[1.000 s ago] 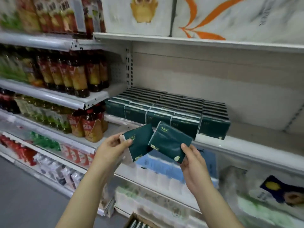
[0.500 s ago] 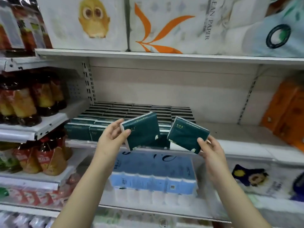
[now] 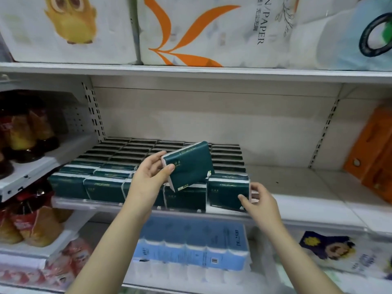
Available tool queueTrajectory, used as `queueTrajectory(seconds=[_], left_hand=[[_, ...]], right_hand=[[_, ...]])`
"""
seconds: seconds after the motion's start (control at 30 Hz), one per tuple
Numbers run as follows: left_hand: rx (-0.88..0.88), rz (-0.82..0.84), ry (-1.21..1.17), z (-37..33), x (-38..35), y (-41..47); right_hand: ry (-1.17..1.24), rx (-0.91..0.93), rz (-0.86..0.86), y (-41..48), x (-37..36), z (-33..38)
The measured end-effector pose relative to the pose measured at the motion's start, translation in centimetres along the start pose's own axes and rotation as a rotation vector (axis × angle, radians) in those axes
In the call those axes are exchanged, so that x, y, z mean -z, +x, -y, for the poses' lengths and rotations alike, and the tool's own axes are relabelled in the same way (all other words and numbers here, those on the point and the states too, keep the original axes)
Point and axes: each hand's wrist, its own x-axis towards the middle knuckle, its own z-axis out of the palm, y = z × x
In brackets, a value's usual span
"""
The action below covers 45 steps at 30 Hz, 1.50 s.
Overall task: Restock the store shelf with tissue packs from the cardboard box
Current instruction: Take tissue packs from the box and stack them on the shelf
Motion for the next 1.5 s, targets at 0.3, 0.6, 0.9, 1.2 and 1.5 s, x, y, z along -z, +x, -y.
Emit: queueTrajectory(seconds=[0.3,0.6,0.9,1.2,1.5], left_hand=[[0.018,0.018,0.022,0.8,-1.1,0.5],[0.0,0.086,-0.002,0.3,-1.9,0.0],[-0.058,0.321,0.242,0.4,-4.9,-0.5],[-0.221,0.404,0.834,3.3,-5.7,-0.3],[-0.309,0.424,1.095,5.6,-6.1,0.4]], right_hand=[[-0.112,-0.042,0.095,1.3,-1.1,-1.0],[0.035,0.029,-0.021,0.6,1.4,0.8],[0.243,0.246,0.268,-0.4,4.4,4.4],[0.203,0.194,0.174,-2.3,4.0,1.6],[0.06,0.163,0.134,-1.7,2.0,-0.5]])
